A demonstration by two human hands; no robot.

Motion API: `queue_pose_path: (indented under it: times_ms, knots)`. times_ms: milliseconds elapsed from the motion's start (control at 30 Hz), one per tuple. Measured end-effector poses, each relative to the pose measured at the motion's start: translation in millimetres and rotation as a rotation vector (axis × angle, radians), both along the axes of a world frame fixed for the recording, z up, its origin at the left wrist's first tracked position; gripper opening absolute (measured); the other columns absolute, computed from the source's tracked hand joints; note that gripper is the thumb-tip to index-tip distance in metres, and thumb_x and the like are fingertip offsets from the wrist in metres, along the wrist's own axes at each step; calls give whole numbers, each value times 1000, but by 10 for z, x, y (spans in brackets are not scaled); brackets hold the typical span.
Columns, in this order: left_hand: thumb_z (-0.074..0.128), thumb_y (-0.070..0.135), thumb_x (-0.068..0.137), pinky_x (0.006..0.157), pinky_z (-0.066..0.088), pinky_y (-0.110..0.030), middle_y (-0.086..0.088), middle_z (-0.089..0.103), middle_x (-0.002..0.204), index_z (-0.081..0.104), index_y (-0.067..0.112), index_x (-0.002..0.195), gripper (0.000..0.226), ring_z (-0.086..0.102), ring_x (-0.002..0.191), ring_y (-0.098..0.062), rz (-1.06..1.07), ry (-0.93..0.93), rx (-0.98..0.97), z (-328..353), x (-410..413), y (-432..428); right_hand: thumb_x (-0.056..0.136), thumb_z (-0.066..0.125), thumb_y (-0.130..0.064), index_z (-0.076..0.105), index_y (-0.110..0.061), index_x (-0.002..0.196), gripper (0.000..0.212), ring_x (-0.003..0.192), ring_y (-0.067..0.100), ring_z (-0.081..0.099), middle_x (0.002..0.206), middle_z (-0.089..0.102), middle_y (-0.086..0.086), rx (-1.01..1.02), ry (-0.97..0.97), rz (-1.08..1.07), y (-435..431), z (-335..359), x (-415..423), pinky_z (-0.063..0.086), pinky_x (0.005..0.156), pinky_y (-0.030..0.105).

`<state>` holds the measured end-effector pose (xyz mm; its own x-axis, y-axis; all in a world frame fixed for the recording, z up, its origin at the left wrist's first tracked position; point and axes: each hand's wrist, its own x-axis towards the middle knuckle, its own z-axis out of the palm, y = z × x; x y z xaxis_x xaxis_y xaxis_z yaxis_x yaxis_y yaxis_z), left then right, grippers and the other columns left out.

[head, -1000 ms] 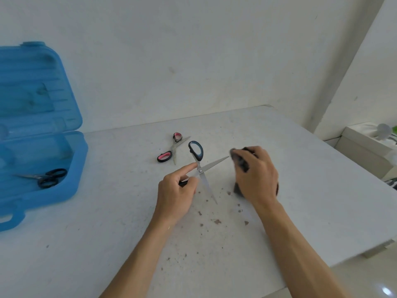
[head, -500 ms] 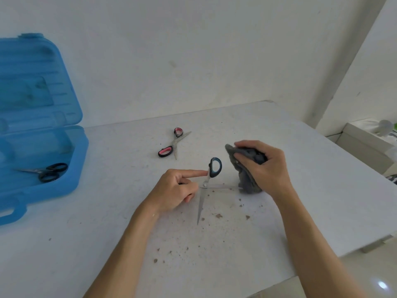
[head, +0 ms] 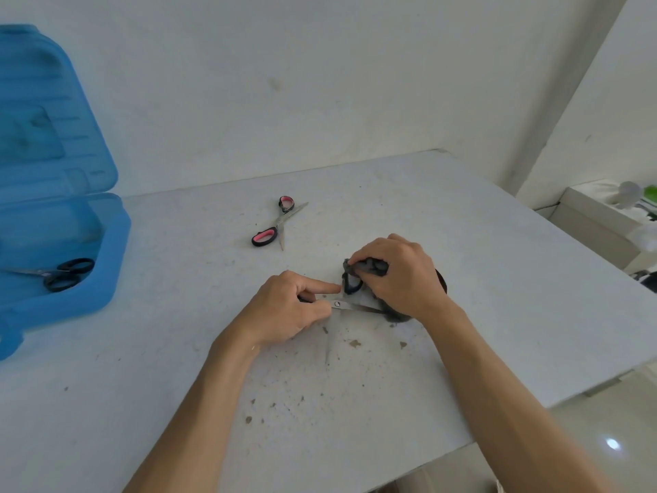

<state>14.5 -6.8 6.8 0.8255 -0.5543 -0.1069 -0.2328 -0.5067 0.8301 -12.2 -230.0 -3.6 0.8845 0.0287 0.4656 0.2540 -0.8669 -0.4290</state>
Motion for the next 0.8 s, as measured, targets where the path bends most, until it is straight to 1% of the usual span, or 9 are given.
queue_pose_path:
  times_ms: [100, 167, 233, 333, 433, 567, 667, 733, 800]
  knots:
    - [62, 14, 93, 70, 50, -32, 4, 48, 51, 72, 40, 124, 42, 40, 52, -12, -19, 17, -8, -2, -3, 10, 90, 68, -12, 78, -28, 97, 21, 90, 14, 61, 95, 75, -12, -40, 1, -195, -55, 7, 42, 45, 68, 27]
    - [62, 14, 93, 64, 47, -29, 3, 46, 51, 71, 41, 125, 43, 37, 50, -11, -17, -1, 4, 0, -14, 7, 90, 70, -10, 78, -28, 95, 20, 87, 13, 61, 93, 74, -17, 29, -86, -237, -110, 33, 19, 46, 66, 26]
    - [62, 14, 93, 60, 44, -25, 5, 47, 50, 71, 41, 124, 43, 37, 47, -9, -9, -16, 11, 6, -23, -9, 87, 77, -12, 78, -28, 94, 18, 84, 10, 61, 91, 71, -23, 111, -147, -89, -117, 62, -49, 51, 67, 27]
    - [63, 16, 91, 62, 44, -27, 10, 49, 49, 73, 41, 122, 41, 39, 45, -4, 0, -24, 24, 11, -38, -19, 84, 82, -14, 80, -30, 92, 18, 84, 10, 61, 87, 72, -23, 104, -35, 145, -30, 84, -89, 54, 69, 30]
    - [64, 17, 90, 64, 44, -27, 8, 48, 50, 75, 42, 119, 39, 38, 46, -4, 12, -23, 27, 0, -47, -28, 86, 78, -13, 79, -30, 93, 18, 86, 10, 60, 81, 67, -25, 33, 52, 18, -38, 59, -14, 55, 71, 36]
    - [64, 17, 90, 67, 47, -29, 5, 48, 51, 76, 42, 116, 38, 37, 48, -8, 13, -14, 2, -2, -44, -7, 90, 70, -14, 77, -30, 98, 19, 90, 14, 60, 90, 72, -13, -29, 37, -167, -136, 69, -12, 47, 69, 29]
    - [65, 16, 90, 59, 40, -27, 14, 50, 46, 78, 39, 112, 35, 36, 44, -5, 48, -40, -21, -6, -51, -13, 91, 75, -19, 73, -27, 112, 23, 91, 11, 63, 94, 71, -10, 225, -31, -215, -182, 118, -69, 51, 78, 22]
    - [65, 14, 93, 54, 37, -20, 17, 55, 44, 78, 35, 113, 32, 38, 40, -3, 82, -52, -37, 1, -62, -22, 91, 75, -19, 70, -29, 118, 29, 92, -2, 64, 98, 71, -14, 410, -44, -228, -161, 177, -105, 46, 81, 6]
    - [62, 16, 96, 53, 38, -18, 13, 63, 49, 78, 31, 115, 29, 43, 42, -1, 118, -55, -56, -8, -57, -34, 93, 74, -20, 68, -30, 118, 28, 92, -12, 64, 100, 69, -20, 543, -72, -235, -129, 235, -132, 44, 78, 1]
